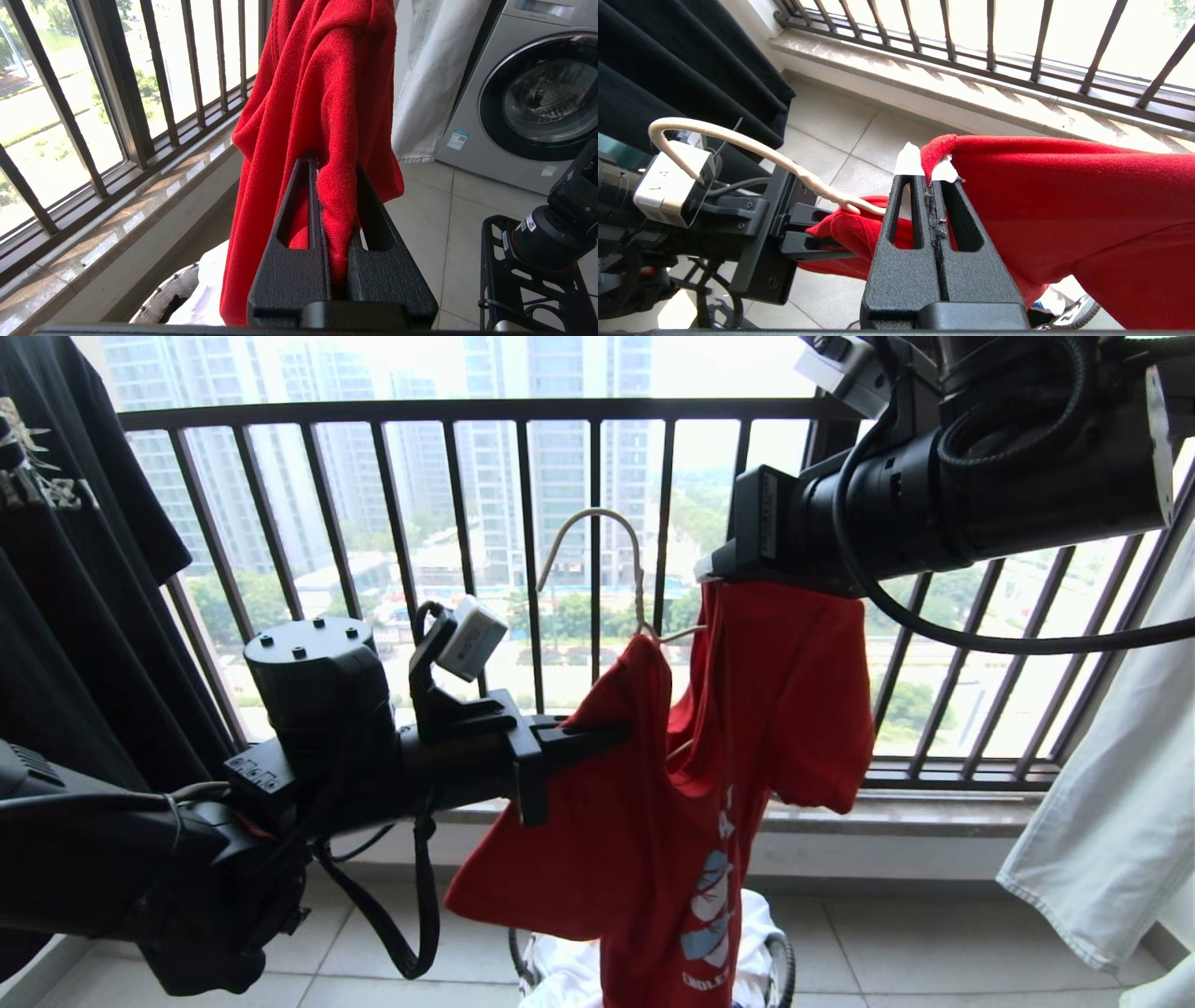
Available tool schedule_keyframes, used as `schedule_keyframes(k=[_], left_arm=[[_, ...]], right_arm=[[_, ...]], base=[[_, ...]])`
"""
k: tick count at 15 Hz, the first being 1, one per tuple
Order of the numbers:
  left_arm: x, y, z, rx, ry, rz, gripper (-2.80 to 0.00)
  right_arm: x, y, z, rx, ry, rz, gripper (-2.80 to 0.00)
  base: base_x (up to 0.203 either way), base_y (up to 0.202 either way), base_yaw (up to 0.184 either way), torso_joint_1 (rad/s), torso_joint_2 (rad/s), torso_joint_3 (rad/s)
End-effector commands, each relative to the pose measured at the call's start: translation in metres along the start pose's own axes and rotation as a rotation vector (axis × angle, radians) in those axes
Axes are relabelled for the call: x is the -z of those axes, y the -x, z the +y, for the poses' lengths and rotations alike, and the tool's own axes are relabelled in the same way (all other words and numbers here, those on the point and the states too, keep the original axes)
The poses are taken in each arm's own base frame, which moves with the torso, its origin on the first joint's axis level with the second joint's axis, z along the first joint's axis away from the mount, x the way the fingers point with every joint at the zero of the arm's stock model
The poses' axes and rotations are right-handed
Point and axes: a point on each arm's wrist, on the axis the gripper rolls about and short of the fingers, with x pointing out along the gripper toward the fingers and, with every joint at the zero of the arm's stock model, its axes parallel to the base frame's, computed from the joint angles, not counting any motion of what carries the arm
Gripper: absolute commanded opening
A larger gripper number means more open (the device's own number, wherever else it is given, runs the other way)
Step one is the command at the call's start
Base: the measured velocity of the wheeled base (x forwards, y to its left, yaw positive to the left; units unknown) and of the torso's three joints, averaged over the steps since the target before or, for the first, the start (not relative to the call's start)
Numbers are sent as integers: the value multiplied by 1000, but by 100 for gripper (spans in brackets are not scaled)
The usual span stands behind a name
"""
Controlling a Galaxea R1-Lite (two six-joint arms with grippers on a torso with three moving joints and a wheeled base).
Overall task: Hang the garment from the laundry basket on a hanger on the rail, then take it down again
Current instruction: Hang the clothes on the clothes rack
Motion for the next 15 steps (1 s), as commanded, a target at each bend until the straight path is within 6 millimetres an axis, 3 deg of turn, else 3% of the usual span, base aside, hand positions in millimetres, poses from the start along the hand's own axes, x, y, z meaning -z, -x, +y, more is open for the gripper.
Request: schedule_keyframes(k=[1, 6, 15], left_arm=[[12, -10, 0, 33, -2, -52, -280], [9, -13, 0, 49, 29, -130, -280], [5, -15, 2, -6, 27, -158, -280]], right_arm=[[5, 6, 15, -36, 17, 5, -280], [20, 9, 32, 2, 48, 18, -280], [36, 35, 62, -26, 143, 9, -280]], base=[[0, 0, 0, 0, 0, 0], [0, 0, 0, 0, 0, 0], [0, 0, 0, 0, 0, 0]])
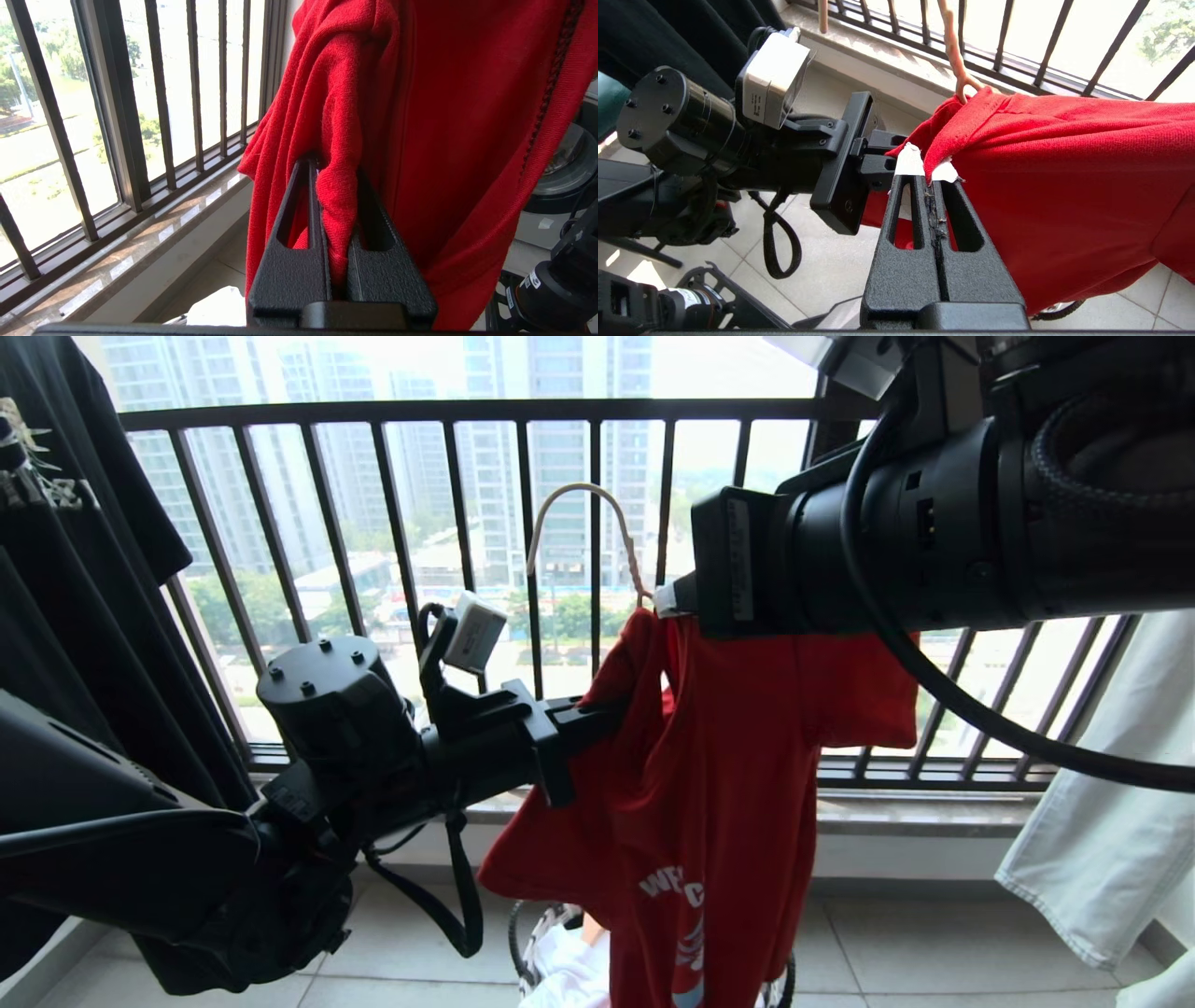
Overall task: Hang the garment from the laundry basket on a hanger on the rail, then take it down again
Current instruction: Hang the clothes on the clothes rack
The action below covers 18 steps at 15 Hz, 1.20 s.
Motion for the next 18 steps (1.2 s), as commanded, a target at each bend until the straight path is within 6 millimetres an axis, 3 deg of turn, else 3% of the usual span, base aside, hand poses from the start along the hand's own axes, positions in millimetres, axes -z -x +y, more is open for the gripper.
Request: schedule_keyframes(k=[1, 12, 13, 18], left_arm=[[-1, 0, -1, 5, -4, -8, -280], [-7, 1, -3, 17, -1, -47, -280], [-7, 1, -4, 17, -3, -47, -280], [-10, 2, -4, 16, -7, -55, -280]], right_arm=[[3, 4, 8, -16, 36, 3, -280], [19, -5, 20, -25, 124, 57, -280], [19, -5, 20, -25, 124, 57, 0], [19, -4, 20, -11, 123, 50, 0]], base=[[0, 0, 0, 0, 0, 0], [0, 0, 0, 0, 0, 0], [0, 0, 0, 0, 0, 0], [0, 0, 0, 0, 0, 0]])
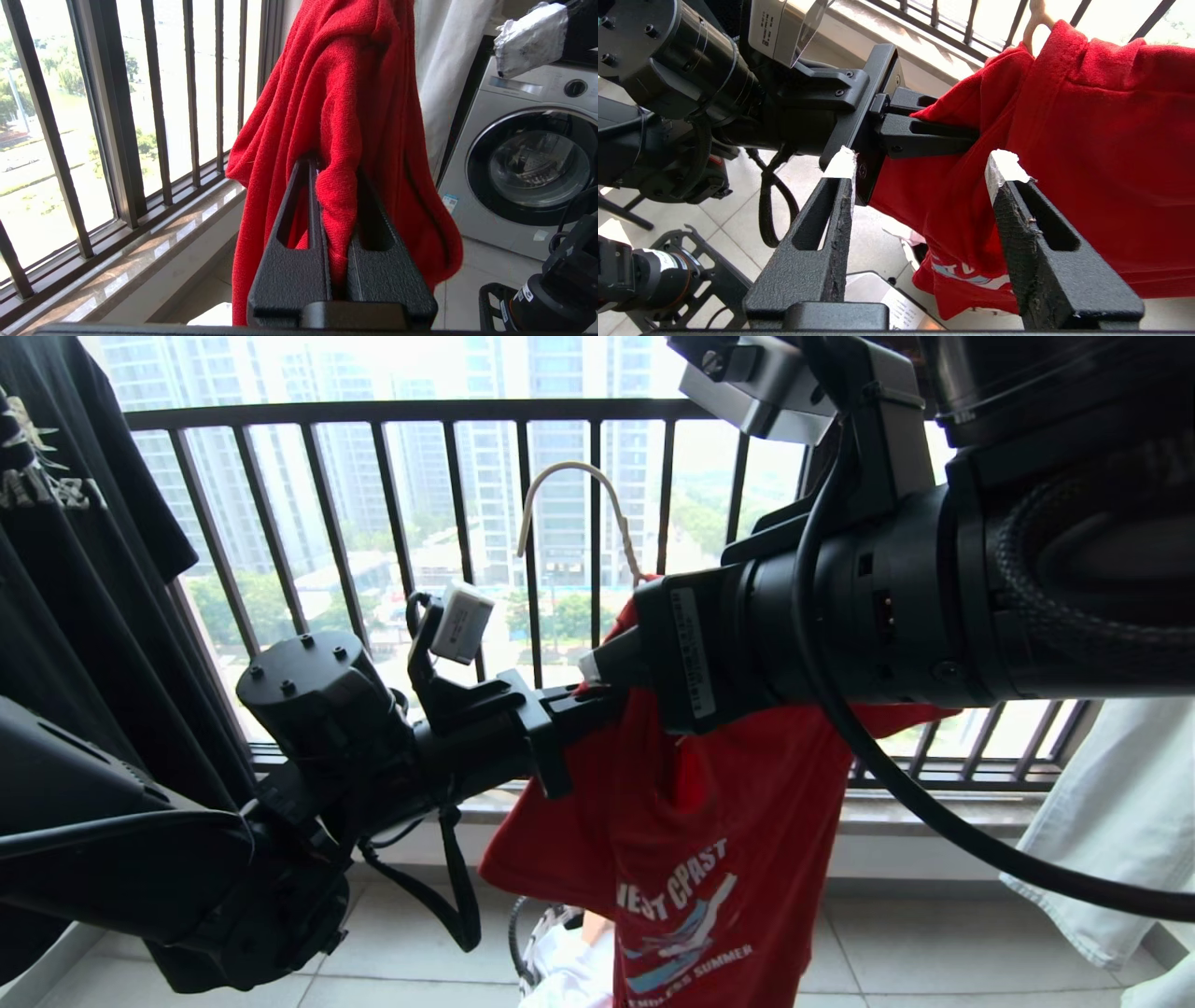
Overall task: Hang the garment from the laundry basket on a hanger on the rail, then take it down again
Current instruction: Hang the clothes on the clothes rack
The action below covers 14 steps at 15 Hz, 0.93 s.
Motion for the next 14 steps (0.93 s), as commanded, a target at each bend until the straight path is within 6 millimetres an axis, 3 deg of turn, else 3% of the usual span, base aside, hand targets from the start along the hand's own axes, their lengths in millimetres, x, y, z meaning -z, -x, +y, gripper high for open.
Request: schedule_keyframes(k=[1, 9, 10, 14], left_arm=[[-4, 1, -1, 3, -9, -14, -280], [-21, 10, 2, -21, 1, -53, -280], [-23, 11, 2, -23, 8, -57, -280], [-26, 15, 4, -27, 30, -54, -280]], right_arm=[[1, 2, -1, 19, 1, 1, 0], [22, 42, -19, 49, 18, 21, 0], [25, 47, -22, 55, 19, 21, -280], [26, 51, -35, 99, 39, 22, -280]], base=[[0, 0, 0, 0, 0, 0], [0, 0, 0, 0, 0, 0], [0, 0, 0, 0, 0, 0], [0, 0, 0, 0, 0, 0]])
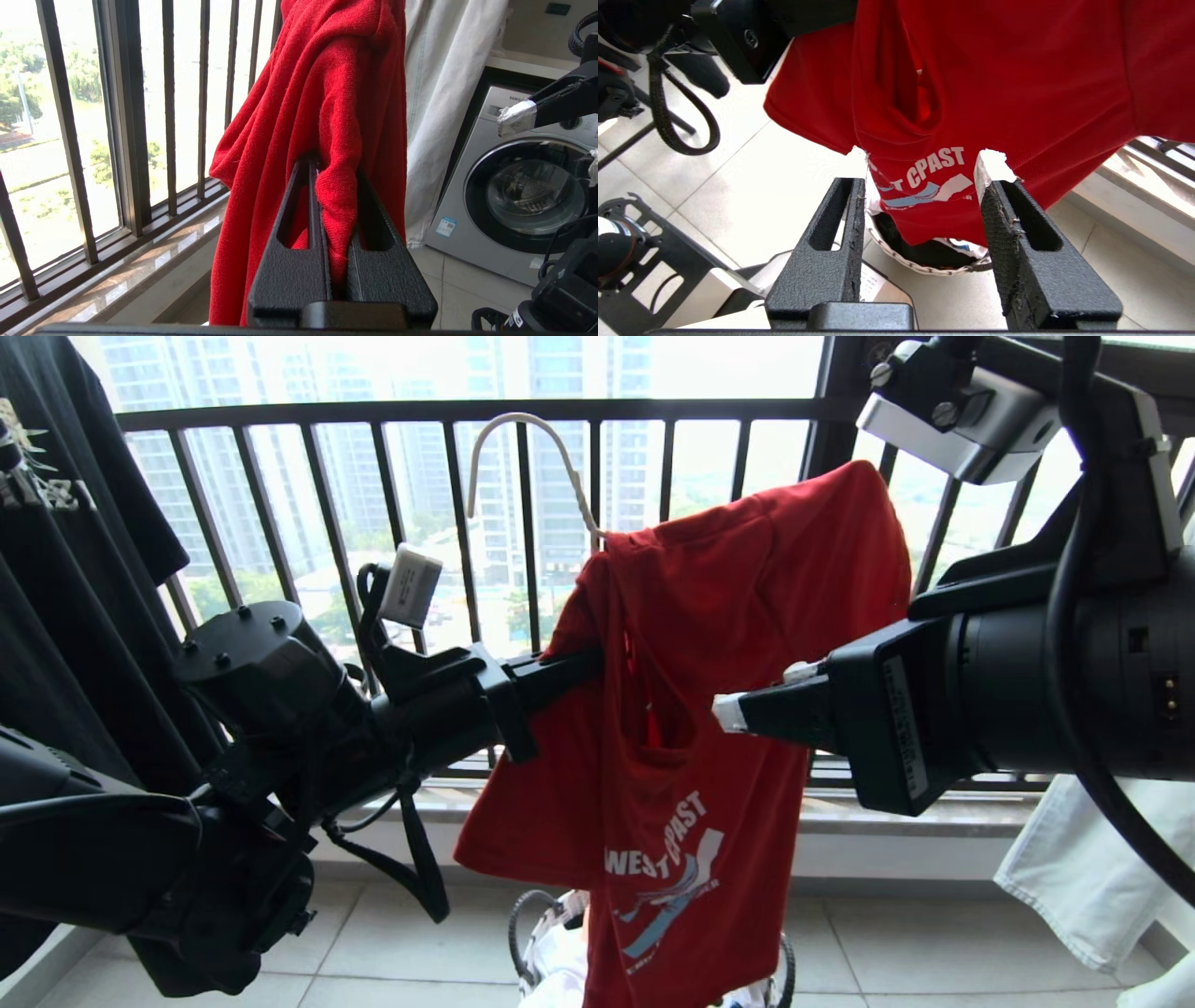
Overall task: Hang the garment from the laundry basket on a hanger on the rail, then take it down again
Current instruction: Hang the clothes on the clothes rack, then hang the clothes rack on the clothesline
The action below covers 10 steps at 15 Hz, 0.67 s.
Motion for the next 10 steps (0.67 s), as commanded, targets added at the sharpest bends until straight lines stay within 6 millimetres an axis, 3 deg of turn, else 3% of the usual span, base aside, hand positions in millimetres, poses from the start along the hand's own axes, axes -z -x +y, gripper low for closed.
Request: schedule_keyframes(k=[1, 3, 7, 10], left_arm=[[-2, 1, -1, 5, 0, -2, -280], [0, 2, 0, 4, 11, 15, -280], [4, 5, -3, 51, 69, 115, -280], [9, 6, -3, 90, 100, 167, -280]], right_arm=[[-2, 4, -13, 40, 1, -11, -280], [-7, 8, -25, 77, 16, -31, -280], [-6, 24, -30, 79, 34, 10, -280], [-4, 23, -33, 94, 107, 54, -280]], base=[[0, 0, 0, 0, 0, 0], [0, 0, 0, 0, 0, 0], [0, 0, 0, 0, 0, 0], [0, 0, 0, 0, 0, 0]])
